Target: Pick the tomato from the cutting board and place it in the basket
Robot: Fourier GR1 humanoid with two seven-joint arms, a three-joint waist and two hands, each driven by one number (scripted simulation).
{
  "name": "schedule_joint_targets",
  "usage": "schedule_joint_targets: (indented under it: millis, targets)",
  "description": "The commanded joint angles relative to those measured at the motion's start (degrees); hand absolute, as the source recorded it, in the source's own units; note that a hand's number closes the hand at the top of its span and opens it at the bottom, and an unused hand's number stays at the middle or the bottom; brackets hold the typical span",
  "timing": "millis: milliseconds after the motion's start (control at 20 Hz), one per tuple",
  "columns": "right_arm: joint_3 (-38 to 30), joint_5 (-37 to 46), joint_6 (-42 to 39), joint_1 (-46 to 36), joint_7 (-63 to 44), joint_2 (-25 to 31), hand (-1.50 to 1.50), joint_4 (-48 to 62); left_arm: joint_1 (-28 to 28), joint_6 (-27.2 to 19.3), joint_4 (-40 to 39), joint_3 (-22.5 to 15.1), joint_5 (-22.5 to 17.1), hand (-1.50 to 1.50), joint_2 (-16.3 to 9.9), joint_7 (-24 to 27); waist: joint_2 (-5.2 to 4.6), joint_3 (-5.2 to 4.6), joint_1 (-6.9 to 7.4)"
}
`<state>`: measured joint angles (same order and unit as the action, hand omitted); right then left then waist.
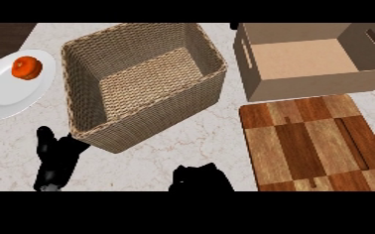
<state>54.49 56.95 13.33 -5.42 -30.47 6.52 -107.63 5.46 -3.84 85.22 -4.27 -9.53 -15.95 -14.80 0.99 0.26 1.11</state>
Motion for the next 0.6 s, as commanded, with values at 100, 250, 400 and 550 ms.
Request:
schedule_joint_targets:
  millis: [100, 250, 400, 550]
  targets:
    - [1.0, -0.7, 3.6, -6.8, -13.3, -6.2, 1.5, -8.9, 2.0, 0.0, -2.4, -0.9, 1.0, 0.0, -0.3, -1.3, -0.36, -0.67, 0.07]
    - [0.0, -0.6, 4.8, -12.0, -19.4, -6.2, 1.5, -8.7, 1.1, 0.7, -2.0, -0.7, 0.6, 0.0, -1.0, -2.4, -0.62, -0.64, 0.5]
    - [-2.8, -1.5, 3.5, -18.4, -26.9, -6.3, 1.5, -9.8, 0.8, 0.5, -2.4, -0.3, 0.4, 0.0, -0.8, -2.0, -0.74, -0.73, 0.84]
    - [-7.3, -3.1, 2.7, -27.3, -32.6, -6.4, 1.5, -8.0, 1.0, 0.5, -2.9, -2.2, 1.6, 0.0, 0.1, -1.6, -1.01, -0.74, 1.56]
